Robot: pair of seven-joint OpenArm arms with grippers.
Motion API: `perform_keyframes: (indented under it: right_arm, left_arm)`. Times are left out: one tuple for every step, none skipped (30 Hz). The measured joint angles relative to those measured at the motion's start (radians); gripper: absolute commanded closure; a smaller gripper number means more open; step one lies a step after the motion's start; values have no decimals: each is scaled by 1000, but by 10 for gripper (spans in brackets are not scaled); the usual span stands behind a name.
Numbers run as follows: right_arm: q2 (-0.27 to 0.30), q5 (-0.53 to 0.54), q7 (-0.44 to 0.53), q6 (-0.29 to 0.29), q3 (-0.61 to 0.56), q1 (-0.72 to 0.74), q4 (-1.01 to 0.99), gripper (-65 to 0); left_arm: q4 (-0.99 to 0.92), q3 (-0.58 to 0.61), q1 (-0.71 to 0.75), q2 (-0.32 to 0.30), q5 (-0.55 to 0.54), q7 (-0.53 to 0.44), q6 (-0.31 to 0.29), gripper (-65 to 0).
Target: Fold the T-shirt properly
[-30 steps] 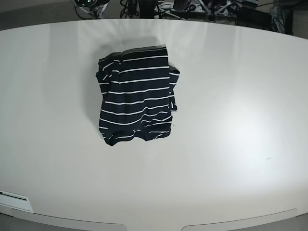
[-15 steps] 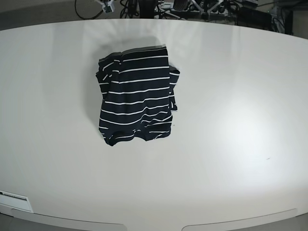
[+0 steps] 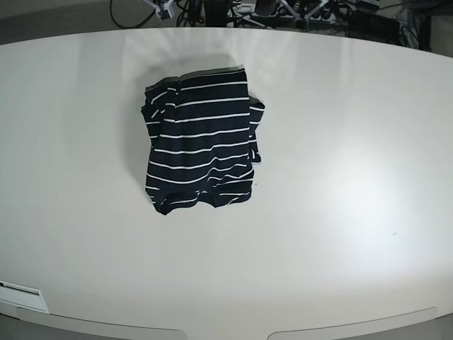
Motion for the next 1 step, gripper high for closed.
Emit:
perform_keyframes:
  right_arm:
    - [0, 0, -3, 8, 0, 3, -1, 0]
  left_arm:
    - [0, 0, 0, 1, 0, 0, 0, 0]
